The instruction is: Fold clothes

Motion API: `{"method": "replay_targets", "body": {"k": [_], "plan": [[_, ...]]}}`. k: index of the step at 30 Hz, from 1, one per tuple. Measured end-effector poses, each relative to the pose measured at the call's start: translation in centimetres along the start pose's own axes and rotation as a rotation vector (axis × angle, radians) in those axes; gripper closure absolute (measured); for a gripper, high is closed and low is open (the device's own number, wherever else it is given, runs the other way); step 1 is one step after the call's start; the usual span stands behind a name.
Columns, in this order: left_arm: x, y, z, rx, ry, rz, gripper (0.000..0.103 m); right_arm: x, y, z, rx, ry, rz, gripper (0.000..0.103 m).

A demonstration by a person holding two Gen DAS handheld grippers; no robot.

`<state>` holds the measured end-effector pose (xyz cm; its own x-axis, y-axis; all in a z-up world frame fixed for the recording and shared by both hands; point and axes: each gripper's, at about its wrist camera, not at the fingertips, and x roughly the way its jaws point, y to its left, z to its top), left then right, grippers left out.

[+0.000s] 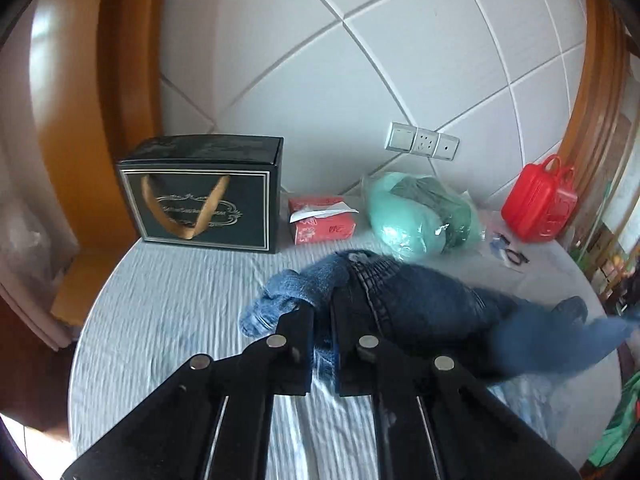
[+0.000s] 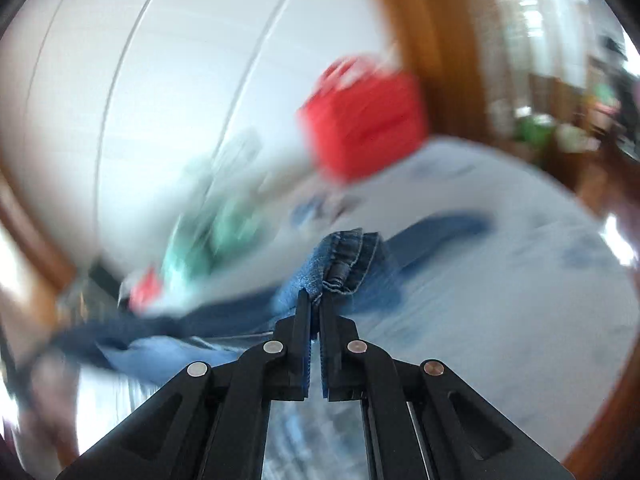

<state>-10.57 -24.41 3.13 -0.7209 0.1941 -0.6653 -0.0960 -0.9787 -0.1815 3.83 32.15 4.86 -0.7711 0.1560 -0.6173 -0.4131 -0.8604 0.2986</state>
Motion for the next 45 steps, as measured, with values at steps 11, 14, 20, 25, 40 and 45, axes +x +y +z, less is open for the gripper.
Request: {"method": "replay_targets", "body": {"k": [11, 14, 20, 25, 40, 45], "plan": [[4.4, -7.1, -10.0, -0.012, 0.318, 0.070, 0.052, 7.9, -14.4, 3.7, 0.051, 0.245, -0.143, 0.073], [3.1, -7.5, -12.0, -0.034, 0.328, 0.138, 0.042, 10.1, -16.9, 0.8, 0.083, 0.322, -0.069, 0.073], [3.0, -3.2, -11.8, -0.088, 0.308, 0.277, 0.037, 12.1, -20.6, -5.2, 0.103, 0.455, -0.025, 0.058], [9.1, 1.0, -11.5, -0.099, 0.340, 0.348, 0.037, 11.5, -22.6, -6.7, 0.178, 0.469, -0.052, 0.057], [18.6, 3.4, -13.8, -0.120, 0.479, 0.243, 0.037, 17.6, -20.1, -6.8, 0.183, 0.568, -0.198, 0.058], [17.3, 3.2, -13.8, -0.115, 0.453, 0.245, 0.036, 19.9, -17.3, -5.5, 0.087, 0.578, -0.210, 0.099]]}}
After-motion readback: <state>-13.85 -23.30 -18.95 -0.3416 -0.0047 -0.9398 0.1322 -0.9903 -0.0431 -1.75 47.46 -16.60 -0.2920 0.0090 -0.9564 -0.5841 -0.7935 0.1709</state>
